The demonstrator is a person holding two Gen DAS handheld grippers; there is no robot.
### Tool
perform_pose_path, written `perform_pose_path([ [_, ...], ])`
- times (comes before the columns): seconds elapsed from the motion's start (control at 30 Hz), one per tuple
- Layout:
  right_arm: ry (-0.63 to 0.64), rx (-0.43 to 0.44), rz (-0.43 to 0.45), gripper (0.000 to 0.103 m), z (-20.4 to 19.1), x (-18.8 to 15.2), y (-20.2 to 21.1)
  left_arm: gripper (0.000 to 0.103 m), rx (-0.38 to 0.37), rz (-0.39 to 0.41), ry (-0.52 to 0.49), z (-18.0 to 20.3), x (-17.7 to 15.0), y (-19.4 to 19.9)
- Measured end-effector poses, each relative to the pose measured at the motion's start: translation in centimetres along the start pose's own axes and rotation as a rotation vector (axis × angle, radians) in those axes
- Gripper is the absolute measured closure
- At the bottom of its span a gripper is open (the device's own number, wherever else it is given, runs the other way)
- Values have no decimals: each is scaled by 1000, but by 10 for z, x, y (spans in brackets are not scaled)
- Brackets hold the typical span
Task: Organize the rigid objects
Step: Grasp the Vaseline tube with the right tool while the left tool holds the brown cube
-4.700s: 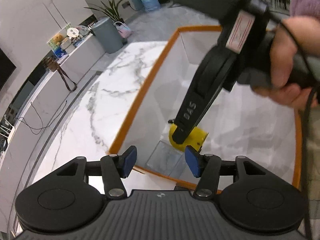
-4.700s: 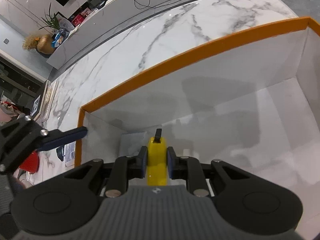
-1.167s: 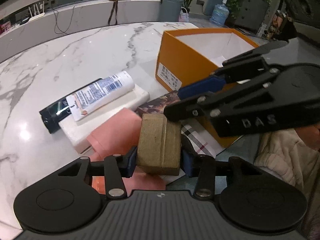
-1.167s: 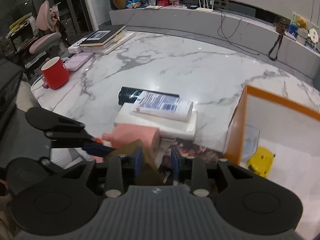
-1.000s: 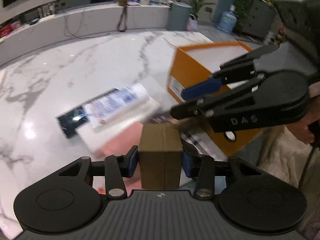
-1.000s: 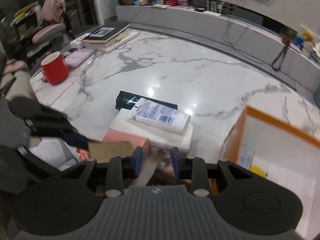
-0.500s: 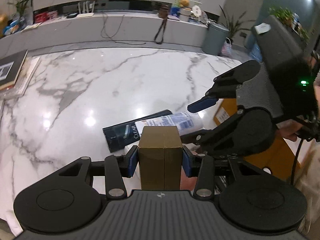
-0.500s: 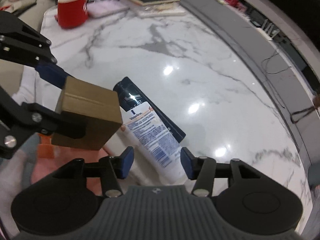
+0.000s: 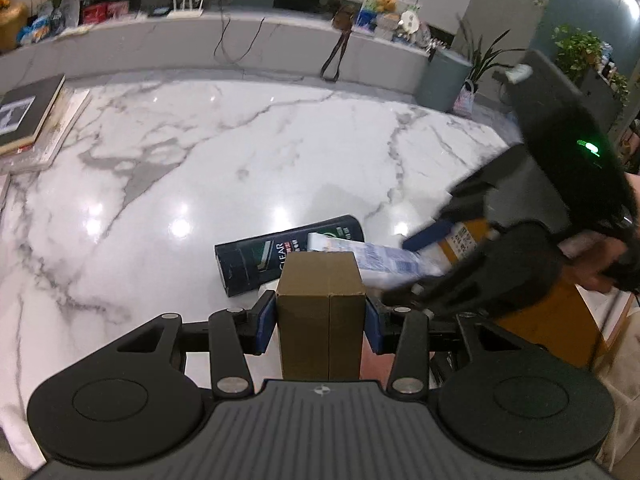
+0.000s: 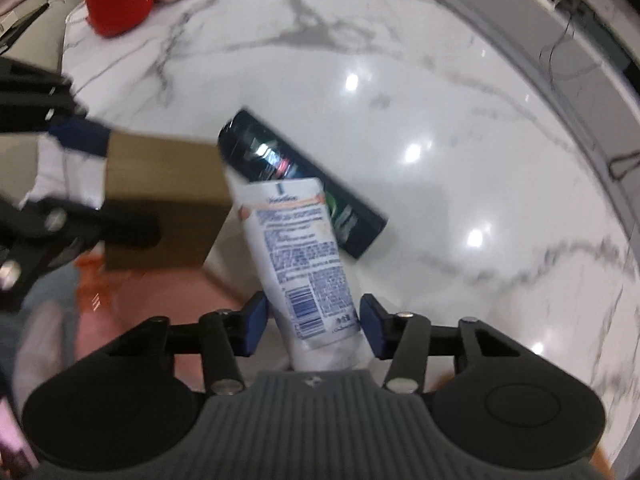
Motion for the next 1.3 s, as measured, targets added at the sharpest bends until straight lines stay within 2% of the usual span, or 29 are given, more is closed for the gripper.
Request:
perform_pose_path([
  [0.07, -3, 5, -30, 56, -3, -6, 2, 52, 9, -27, 24, 0, 1, 0],
  [0.17, 24, -6, 1, 53, -5, -3, 5, 52, 15, -46, 46, -2, 4, -3],
  [0.23, 24, -17, 22, 42, -5, 2, 4, 52, 10, -60, 70, -4, 4, -5],
  [0.27, 19, -5, 29, 40, -4, 5, 3, 51, 10, -68, 81, -6, 4, -6],
  [0.37, -11, 24, 42, 40, -3, 17, -1, 51, 17, -91, 100, -9, 2, -11],
  [0.5, -14, 21, 35, 39, -5, 25, -10, 52, 23, -92, 104, -11, 0, -11],
  [0.57, -33, 35, 37, 41, -5, 27, -11, 52, 25, -92, 103, -11, 0, -10],
  [0.63, -61, 59, 29, 47, -5, 25, -10, 52, 28, -91, 96, -9, -1, -10],
  [0.73, -79, 34, 35, 50, -2, 18, -6, 52, 38, -83, 80, -8, -1, -10],
  [0.83, -94, -13, 89, 51, 0, 11, 4, 52, 40, -60, 51, -3, 0, -7],
  [1.07, -212, -48, 205, 53, 16, -9, 50, 52, 25, 3, -62, 23, 10, 9],
  [1.13, -247, -50, 228, 60, 20, -14, 61, 52, 23, 19, -81, 31, 12, 13],
  [1.17, -262, -53, 238, 84, 22, -18, 68, 52, 20, 29, -90, 35, 13, 16],
  [1.2, -267, -60, 245, 89, 23, -20, 72, 52, 17, 37, -99, 39, 14, 18],
  [1.3, -303, -47, 268, 90, 26, -29, 85, 52, 20, 46, -126, 53, 15, 23],
])
Point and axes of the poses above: each gripper's, at about its wrist camera, not at the fingertips, and y roughly against the way its jaws point, z to its right, x to its top, the point moved 7 cm from there along -y, roughly the way its jaws point, and after that the axes turned 9 degrees about -x, right-handed, at the moved point
